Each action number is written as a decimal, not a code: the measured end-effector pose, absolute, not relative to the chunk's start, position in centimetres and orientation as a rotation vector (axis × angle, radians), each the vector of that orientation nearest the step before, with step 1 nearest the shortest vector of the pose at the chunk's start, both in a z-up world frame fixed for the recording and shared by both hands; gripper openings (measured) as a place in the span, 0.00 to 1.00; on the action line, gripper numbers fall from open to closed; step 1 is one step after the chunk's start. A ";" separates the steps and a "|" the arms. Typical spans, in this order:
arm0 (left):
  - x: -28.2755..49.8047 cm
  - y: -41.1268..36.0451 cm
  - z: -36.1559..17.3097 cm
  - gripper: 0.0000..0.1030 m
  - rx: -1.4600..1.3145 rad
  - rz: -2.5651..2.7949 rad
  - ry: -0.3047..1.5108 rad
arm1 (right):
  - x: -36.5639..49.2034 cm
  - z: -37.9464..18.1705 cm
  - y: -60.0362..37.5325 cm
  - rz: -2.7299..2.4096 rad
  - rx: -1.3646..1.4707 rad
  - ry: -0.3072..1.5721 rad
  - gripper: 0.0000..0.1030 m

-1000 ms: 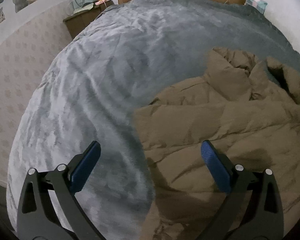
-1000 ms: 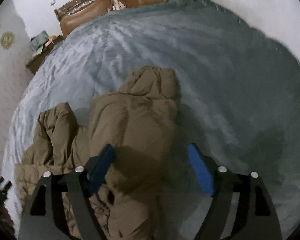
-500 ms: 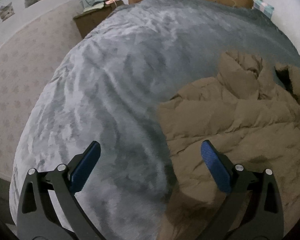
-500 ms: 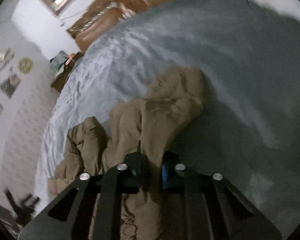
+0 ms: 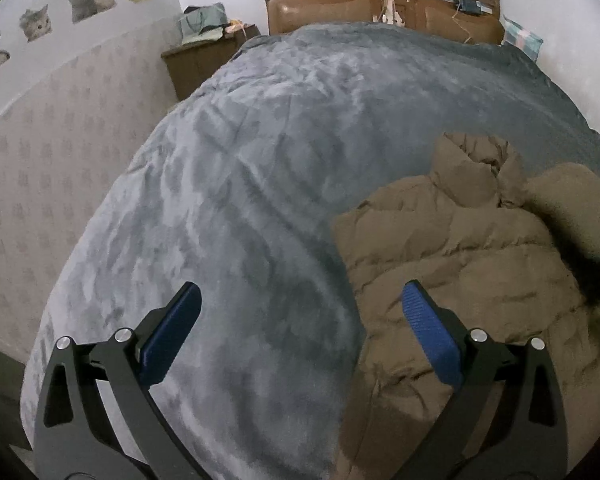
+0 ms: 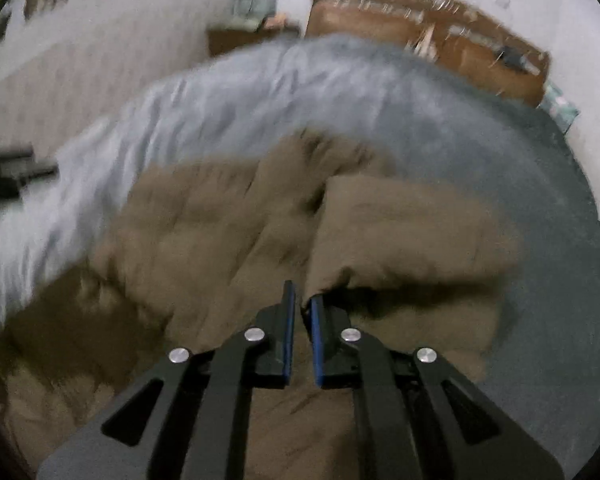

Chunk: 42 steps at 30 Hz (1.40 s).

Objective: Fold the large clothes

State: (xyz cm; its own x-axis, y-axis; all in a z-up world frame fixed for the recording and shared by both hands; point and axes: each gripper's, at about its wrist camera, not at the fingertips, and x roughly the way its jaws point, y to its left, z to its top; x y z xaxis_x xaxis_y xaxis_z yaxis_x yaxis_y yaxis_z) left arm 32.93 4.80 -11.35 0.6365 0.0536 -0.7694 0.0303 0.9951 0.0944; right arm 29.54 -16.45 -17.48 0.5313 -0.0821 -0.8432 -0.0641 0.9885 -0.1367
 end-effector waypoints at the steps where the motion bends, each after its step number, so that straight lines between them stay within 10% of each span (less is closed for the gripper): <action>1: 32.8 4.9 -11.7 0.97 0.098 0.013 0.889 | 29.6 -19.0 -16.4 -0.027 -0.149 1.045 0.08; 5: 32.0 5.3 -12.7 0.97 0.120 0.024 0.908 | 28.6 -20.8 -17.2 -0.064 -0.085 1.075 0.13; 7: 31.7 5.6 -13.0 0.97 0.127 0.024 0.910 | 28.0 -19.5 -17.7 -0.039 -0.039 1.060 0.50; 9: 31.7 5.8 -13.1 0.97 0.125 0.027 0.912 | 27.0 -17.5 -17.8 -0.050 -0.050 0.998 0.61; 30: 35.0 5.2 -14.0 0.97 0.172 0.047 0.933 | 34.9 -18.8 -36.4 -0.296 0.612 0.920 0.61; 34: 35.7 6.1 -14.7 0.97 0.151 0.060 0.953 | 36.8 -19.5 -32.9 -0.256 0.450 0.939 0.15; 42: 34.7 8.2 -14.8 0.96 0.118 0.077 0.948 | 36.7 -14.7 -22.5 -0.036 0.166 0.867 0.08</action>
State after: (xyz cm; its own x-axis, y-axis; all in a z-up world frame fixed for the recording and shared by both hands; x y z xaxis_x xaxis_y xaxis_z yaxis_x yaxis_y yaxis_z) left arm 34.66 8.19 -14.78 0.5814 0.1176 -0.8051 -0.0143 0.9908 0.1344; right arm 36.71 -22.53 -14.71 0.6476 0.0355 -0.7612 0.0991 0.9865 0.1303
